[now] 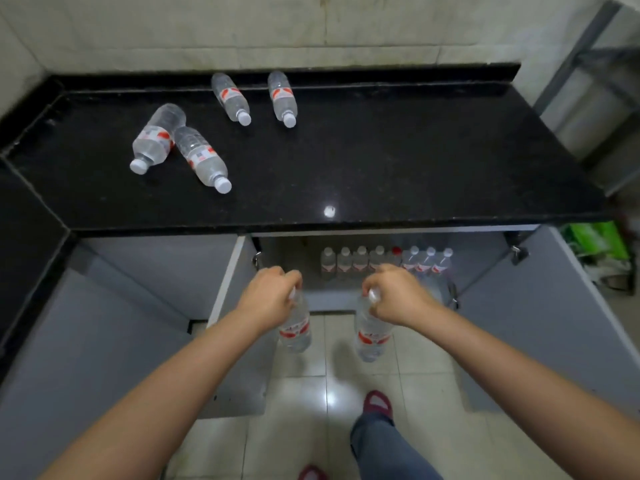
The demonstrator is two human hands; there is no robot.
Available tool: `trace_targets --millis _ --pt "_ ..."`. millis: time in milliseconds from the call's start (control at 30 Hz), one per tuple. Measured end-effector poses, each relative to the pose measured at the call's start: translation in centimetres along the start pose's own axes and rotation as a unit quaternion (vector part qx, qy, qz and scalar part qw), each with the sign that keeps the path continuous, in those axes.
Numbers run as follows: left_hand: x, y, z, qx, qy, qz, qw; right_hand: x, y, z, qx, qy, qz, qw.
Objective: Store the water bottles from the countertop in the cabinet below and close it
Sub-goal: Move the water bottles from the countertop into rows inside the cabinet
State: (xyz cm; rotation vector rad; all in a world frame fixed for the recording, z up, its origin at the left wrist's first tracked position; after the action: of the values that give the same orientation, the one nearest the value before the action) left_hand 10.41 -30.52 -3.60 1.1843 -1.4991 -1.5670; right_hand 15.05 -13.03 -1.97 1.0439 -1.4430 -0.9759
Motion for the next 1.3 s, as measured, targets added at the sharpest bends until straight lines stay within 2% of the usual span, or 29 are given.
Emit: trace_targets --millis 133,300,367,500,533,600,667,767,900,1133,1300 --pt "-0.5 -5.8 2.2 0.086 0.031 -0.006 0.996 -2.8 -5.0 2.2 0.062 0.020 -0.011 0.998" --pt "0.4 -12.2 5.3 0.123 0.091 -0.008 0.988 -5.4 -11.7 6.6 0.111 0.055 -0.035 0.992" --pt "0.8 -14.3 7.0 0.137 0.089 -0.004 0.987 -6.2 -14.3 8.8 0.125 0.059 -0.050 0.989" --pt "3.4 -20.2 11.8 0.088 0.090 -0.026 0.992 -7.4 -20.1 14.1 0.121 0.061 -0.045 0.990" --pt "3.8 -21.7 12.7 0.111 0.110 -0.057 0.986 -7.8 -21.9 15.6 0.115 0.062 -0.041 0.991" --pt "5.0 -25.4 14.8 0.086 0.106 -0.033 0.990 -8.6 -25.9 18.2 0.103 0.059 -0.033 0.992" --pt "6.8 -29.7 16.5 0.086 0.137 -0.044 0.986 -9.8 -30.3 20.7 0.090 0.056 -0.032 0.994" --pt "9.5 -36.5 19.5 0.066 0.146 -0.010 0.987 -11.3 -37.2 24.6 0.071 0.076 -0.050 0.993" --pt "11.3 -42.6 22.4 0.024 0.147 0.033 0.988 -12.2 -43.3 28.8 0.021 0.114 -0.067 0.991" --pt "13.7 -46.8 24.2 -0.015 0.191 0.003 0.982 -12.2 -46.8 31.4 -0.018 0.131 -0.076 0.988" --pt "13.6 -47.3 24.6 -0.064 0.166 0.013 0.984 -10.7 -47.3 32.8 0.005 0.151 -0.060 0.987"
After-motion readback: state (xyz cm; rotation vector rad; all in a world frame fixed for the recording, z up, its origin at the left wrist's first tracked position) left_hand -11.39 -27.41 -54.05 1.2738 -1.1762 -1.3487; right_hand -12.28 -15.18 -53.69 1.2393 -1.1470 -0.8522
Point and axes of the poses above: each hand's wrist, its own z-axis towards the middle knuckle, its own y-axis out of the back of the hand, x = y × z, the point moved 5 cm from there along z, towards the middle knuckle, and after that the axes turned 14 degrees about -x, right-handed, at the moved point
